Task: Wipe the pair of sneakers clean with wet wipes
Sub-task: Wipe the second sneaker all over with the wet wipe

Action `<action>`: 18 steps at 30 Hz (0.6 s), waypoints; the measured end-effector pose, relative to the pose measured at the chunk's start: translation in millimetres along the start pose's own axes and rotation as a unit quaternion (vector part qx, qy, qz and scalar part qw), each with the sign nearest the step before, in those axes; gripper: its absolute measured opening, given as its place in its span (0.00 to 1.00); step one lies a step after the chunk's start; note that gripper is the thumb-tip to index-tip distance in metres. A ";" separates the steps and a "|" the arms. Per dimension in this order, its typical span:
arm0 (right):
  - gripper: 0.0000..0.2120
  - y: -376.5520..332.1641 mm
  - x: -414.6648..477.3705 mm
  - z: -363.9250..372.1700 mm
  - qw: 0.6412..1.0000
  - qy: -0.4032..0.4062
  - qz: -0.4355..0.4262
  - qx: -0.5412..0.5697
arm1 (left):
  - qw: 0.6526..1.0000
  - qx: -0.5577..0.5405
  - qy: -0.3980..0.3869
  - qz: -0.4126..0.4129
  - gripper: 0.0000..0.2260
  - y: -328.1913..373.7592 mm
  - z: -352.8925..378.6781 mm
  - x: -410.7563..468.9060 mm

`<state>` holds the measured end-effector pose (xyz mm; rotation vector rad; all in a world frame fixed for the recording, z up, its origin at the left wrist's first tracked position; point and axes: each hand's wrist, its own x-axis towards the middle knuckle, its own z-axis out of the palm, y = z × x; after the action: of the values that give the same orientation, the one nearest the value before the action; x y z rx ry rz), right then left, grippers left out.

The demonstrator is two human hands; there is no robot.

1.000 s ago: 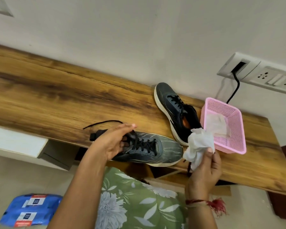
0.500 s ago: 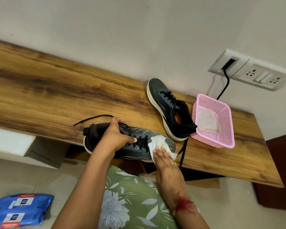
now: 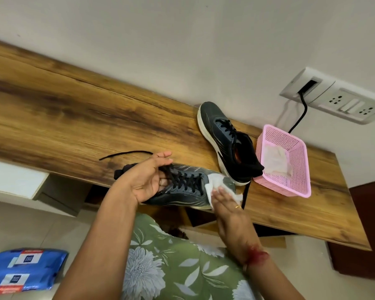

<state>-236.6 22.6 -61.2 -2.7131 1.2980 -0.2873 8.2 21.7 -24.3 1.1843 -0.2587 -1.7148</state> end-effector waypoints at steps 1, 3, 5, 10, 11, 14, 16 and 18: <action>0.24 -2.8 -1.9 -0.1 0.999 -0.011 -0.030 -0.007 | 1.000 -0.005 -0.007 -0.005 0.12 0.6 1.3 -1.6; 0.25 4.7 0.6 -7.4 0.999 -0.015 -0.026 -0.017 | 1.000 -0.004 -0.013 -0.013 0.12 1.1 4.3 -4.5; 0.27 18.0 6.5 -12.2 1.000 0.009 0.025 -0.015 | 1.000 -0.010 -0.010 -0.012 0.15 1.4 5.5 -4.8; 0.23 1.1 -3.5 -7.3 0.997 -0.020 -0.072 -0.010 | 0.999 -0.010 -0.018 -0.035 0.20 1.7 3.4 -2.4; 0.24 8.3 -2.5 -11.3 0.998 -0.016 -0.063 -0.020 | 0.999 -0.007 -0.019 -0.037 0.20 1.5 2.7 -1.9; 0.26 25.3 4.5 -15.5 0.999 0.014 0.041 0.008 | 0.999 -0.013 -0.013 -0.029 0.20 0.6 2.0 0.5; 0.24 9.3 3.9 -6.2 0.999 -0.004 0.020 0.030 | 0.999 -0.016 -0.008 -0.028 0.20 -0.3 2.2 1.4; 0.20 -0.3 -1.2 -0.8 0.999 -0.019 -0.042 0.013 | 1.000 -0.013 -0.007 -0.026 0.20 -0.7 2.8 -0.2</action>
<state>-237.3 23.7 -60.5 -2.7423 1.1640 -0.2563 5.5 21.3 -23.3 1.1707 -0.2146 -1.7675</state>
